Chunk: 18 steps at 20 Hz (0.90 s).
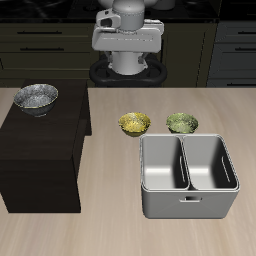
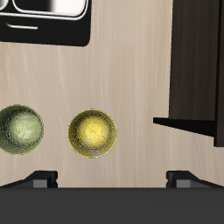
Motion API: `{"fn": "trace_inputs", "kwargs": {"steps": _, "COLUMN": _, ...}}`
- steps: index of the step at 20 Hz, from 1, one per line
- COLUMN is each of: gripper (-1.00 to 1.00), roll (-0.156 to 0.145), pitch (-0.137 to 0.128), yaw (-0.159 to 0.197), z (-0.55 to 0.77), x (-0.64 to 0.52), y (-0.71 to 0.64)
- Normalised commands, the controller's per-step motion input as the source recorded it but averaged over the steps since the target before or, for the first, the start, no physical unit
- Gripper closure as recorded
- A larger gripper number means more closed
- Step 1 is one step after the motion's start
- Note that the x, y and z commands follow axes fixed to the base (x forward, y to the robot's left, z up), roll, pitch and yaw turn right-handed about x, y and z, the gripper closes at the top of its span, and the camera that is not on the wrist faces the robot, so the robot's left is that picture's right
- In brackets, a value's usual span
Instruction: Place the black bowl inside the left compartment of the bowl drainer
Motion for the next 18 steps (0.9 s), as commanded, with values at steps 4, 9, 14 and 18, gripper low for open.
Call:
{"fn": "trace_inputs", "kwargs": {"steps": 4, "gripper": -1.0, "roll": 0.038, "pitch": 0.013, "yaw": 0.001, "z": 0.05, "x": 0.16, "y": -0.23}}
{"fn": "trace_inputs", "kwargs": {"steps": 9, "gripper": -1.0, "roll": 0.007, "pitch": 0.009, "yaw": -0.017, "z": 0.04, "x": 0.19, "y": -0.27}}
{"fn": "trace_inputs", "kwargs": {"steps": 14, "gripper": -1.0, "roll": -0.028, "pitch": 0.013, "yaw": -0.043, "z": 0.05, "x": 0.22, "y": -0.42}}
{"fn": "trace_inputs", "kwargs": {"steps": 18, "gripper": -1.0, "roll": -0.025, "pitch": -0.003, "yaw": -0.038, "z": 0.1, "x": 0.15, "y": -0.36}}
